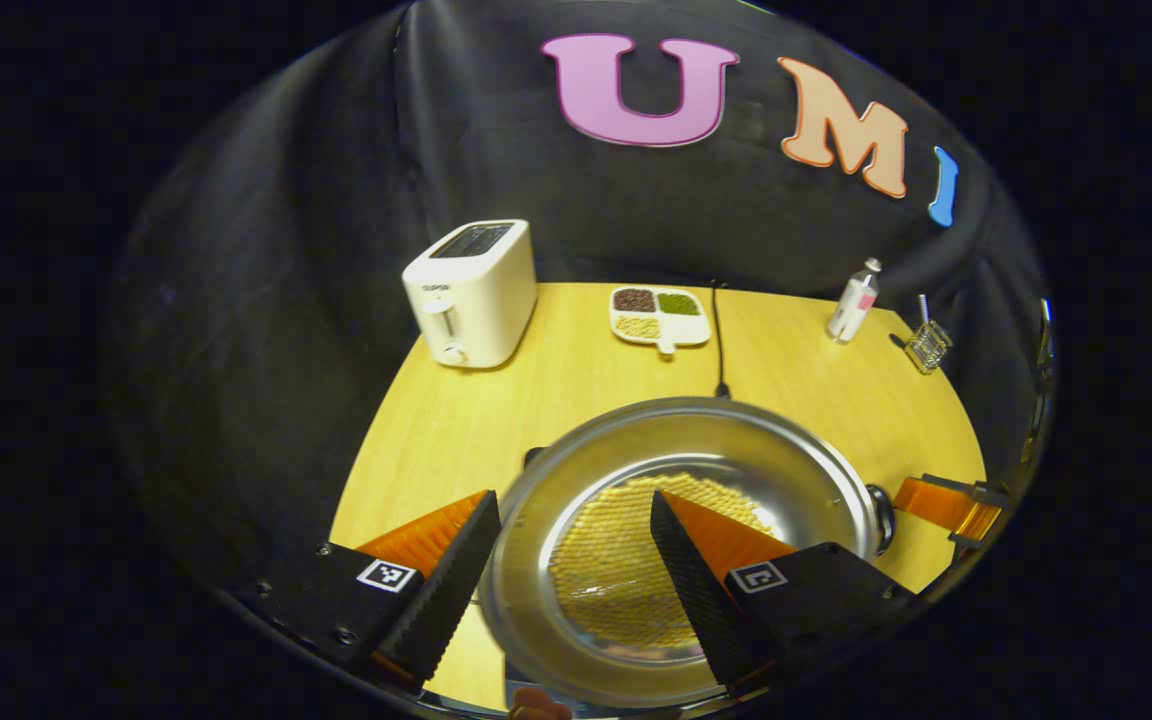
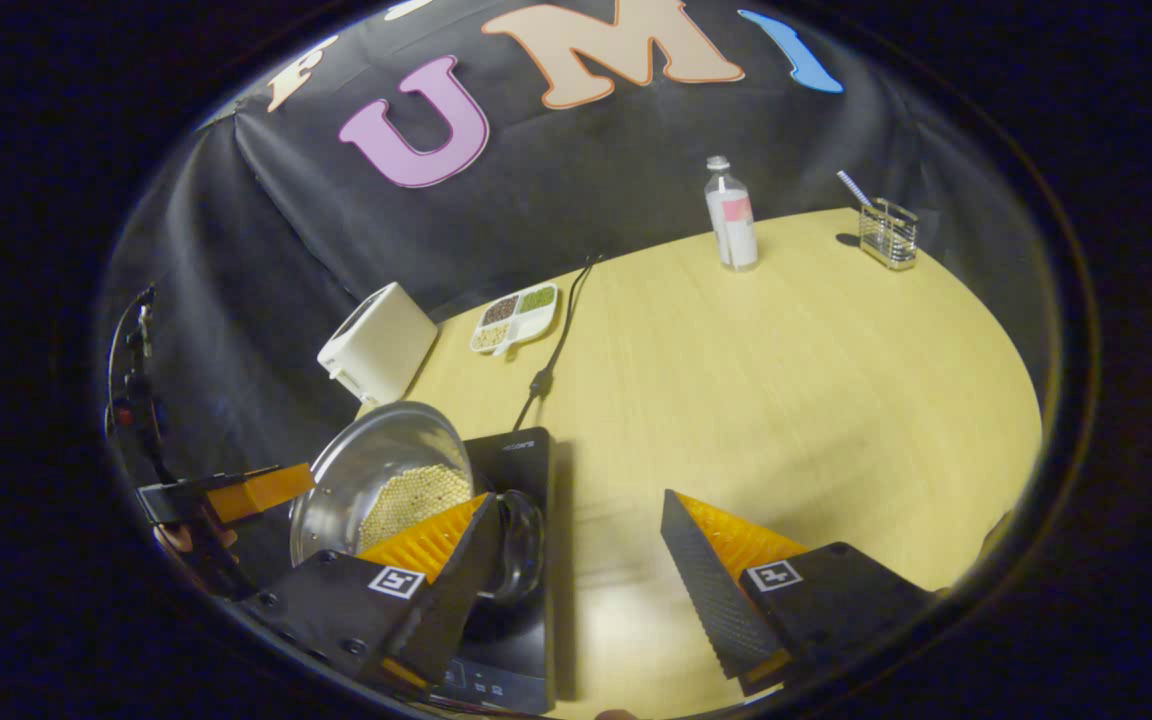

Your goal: First push the handle of the pot to place it horizontally, then grasp the pot with both hands and set it on the induction cooktop.

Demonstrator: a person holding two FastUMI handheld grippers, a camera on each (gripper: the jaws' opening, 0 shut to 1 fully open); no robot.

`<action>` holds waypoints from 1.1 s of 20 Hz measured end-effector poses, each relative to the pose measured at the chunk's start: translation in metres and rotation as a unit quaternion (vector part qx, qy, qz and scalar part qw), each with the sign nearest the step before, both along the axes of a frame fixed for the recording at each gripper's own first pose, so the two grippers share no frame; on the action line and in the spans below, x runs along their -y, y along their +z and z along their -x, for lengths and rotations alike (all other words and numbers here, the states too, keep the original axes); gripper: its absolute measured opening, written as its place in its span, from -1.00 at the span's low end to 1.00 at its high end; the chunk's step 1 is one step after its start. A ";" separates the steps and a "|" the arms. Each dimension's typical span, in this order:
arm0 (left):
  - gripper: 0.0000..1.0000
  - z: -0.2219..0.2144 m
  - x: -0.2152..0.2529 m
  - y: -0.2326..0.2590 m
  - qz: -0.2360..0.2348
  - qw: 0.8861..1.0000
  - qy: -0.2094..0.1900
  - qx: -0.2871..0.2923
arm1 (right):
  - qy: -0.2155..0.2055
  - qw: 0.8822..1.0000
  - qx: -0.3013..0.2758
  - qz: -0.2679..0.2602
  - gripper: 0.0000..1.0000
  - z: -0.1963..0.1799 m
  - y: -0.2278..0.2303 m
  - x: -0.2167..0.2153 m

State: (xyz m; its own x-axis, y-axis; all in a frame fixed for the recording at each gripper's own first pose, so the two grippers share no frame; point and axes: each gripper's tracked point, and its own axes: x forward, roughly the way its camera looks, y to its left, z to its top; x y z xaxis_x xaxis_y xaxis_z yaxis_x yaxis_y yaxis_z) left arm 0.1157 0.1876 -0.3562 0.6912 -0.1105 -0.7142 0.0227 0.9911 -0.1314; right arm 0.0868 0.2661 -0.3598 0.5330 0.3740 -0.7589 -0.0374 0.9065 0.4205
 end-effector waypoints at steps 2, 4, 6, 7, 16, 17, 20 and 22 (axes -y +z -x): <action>0.96 0.000 0.035 0.020 -0.001 1.000 -0.005 0.017 | -0.002 1.000 0.025 0.016 1.00 -0.013 0.010 0.031; 0.96 -0.008 0.069 0.054 -0.001 0.998 -0.004 0.058 | -0.002 0.997 0.075 0.033 1.00 -0.036 0.036 0.065; 0.96 -0.017 0.102 0.090 0.000 0.995 0.004 0.098 | 0.003 0.991 0.123 0.055 1.00 -0.060 0.066 0.099; 0.96 -0.018 0.115 0.111 0.000 0.993 0.009 0.117 | 0.004 0.987 0.149 0.065 1.00 -0.074 0.084 0.118; 0.94 -0.024 0.217 0.286 0.003 0.960 0.029 0.277 | -0.051 0.940 0.332 0.063 0.99 -0.142 0.273 0.231; 0.90 -0.022 0.223 0.302 0.000 0.957 0.027 0.290 | -0.058 0.935 0.345 0.062 0.99 -0.145 0.289 0.239; 0.89 -0.020 0.238 0.351 -0.006 0.939 0.024 0.344 | -0.066 0.916 0.391 0.066 0.86 -0.149 0.338 0.260; 0.93 -0.014 0.251 0.371 -0.003 0.934 0.017 0.356 | -0.062 0.906 0.412 0.080 0.86 -0.148 0.362 0.270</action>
State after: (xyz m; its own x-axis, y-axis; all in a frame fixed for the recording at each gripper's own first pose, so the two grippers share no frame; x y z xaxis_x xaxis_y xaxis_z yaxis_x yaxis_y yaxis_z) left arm 0.1301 -0.0630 0.0144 0.9945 -0.0769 -0.0718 0.0704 0.9936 -0.0888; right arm 0.2348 -0.0035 0.0017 0.9733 0.1928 -0.1244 -0.1721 0.9720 0.1600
